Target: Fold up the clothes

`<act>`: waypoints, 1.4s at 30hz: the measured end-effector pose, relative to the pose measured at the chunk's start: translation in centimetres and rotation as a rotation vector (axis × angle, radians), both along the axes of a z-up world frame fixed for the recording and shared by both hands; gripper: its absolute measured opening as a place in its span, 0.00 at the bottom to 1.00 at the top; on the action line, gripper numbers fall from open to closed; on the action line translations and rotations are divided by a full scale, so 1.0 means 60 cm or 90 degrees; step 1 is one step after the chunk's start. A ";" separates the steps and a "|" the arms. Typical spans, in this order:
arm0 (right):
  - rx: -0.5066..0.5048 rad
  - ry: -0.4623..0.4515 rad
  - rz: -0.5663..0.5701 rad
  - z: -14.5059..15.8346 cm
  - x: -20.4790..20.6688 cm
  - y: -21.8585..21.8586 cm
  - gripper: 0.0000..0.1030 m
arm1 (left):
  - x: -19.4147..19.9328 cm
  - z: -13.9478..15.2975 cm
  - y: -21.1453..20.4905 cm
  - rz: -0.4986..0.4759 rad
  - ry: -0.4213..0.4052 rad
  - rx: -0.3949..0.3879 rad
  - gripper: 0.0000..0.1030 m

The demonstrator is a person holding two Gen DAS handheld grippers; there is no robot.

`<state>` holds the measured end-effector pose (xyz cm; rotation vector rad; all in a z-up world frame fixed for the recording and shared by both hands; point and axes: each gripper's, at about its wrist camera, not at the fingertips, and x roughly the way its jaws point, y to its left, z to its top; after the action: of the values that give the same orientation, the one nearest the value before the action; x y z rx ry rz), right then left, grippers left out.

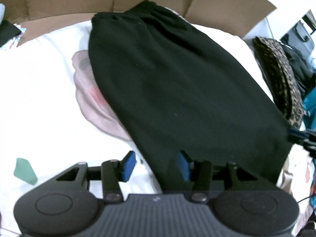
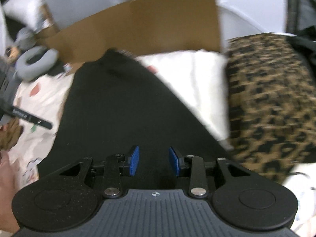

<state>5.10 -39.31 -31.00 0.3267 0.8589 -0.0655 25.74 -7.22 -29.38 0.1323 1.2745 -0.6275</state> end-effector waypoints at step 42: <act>-0.046 0.138 0.402 0.042 0.100 0.233 0.39 | -0.141 -0.056 0.054 -0.136 0.048 -0.036 0.46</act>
<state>11.11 -25.32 -28.51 -0.0318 1.1388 0.4616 17.27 -3.95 -32.74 0.2008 1.3241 -0.8581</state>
